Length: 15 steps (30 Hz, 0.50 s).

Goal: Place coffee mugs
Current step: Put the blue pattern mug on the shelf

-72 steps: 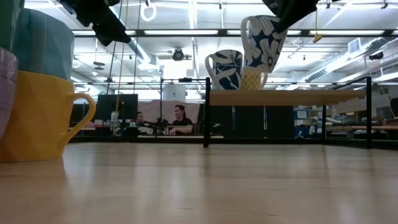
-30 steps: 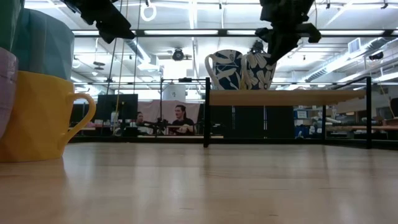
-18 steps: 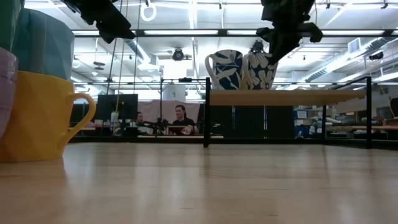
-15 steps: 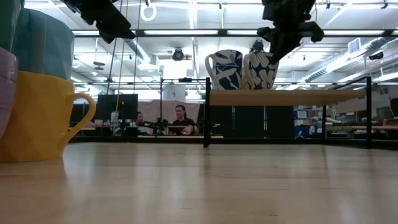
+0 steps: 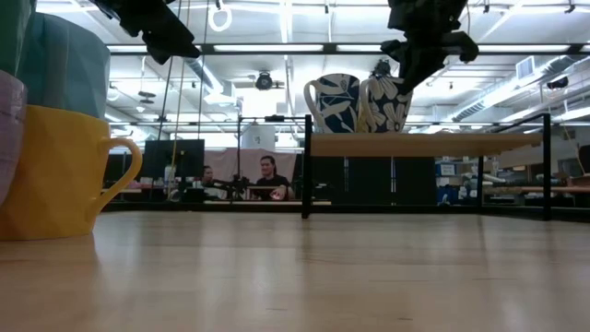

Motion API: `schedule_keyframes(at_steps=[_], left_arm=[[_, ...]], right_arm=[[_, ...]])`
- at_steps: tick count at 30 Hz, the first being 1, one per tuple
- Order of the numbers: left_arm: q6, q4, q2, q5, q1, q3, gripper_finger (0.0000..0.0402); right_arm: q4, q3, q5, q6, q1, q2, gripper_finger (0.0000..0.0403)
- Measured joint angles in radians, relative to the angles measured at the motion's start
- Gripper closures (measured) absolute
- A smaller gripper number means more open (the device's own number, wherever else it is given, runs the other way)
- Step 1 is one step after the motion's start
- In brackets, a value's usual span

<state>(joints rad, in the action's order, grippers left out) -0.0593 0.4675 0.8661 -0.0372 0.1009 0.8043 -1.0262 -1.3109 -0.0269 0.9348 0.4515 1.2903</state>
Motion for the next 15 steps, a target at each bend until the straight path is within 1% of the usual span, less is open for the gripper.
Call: schedule_keyframes(at_steps=[7,15], left_arm=[[0.0,0.0,0.0,0.0,0.0,0.0,0.023],[0.0,0.0,0.0,0.0,0.0,0.0,0.023]], right_arm=[[0.012,0.0,0.034,0.0,0.0,0.0,0.0337],[0.047,0.0,0.034,0.0,0.0,0.0,0.0331]])
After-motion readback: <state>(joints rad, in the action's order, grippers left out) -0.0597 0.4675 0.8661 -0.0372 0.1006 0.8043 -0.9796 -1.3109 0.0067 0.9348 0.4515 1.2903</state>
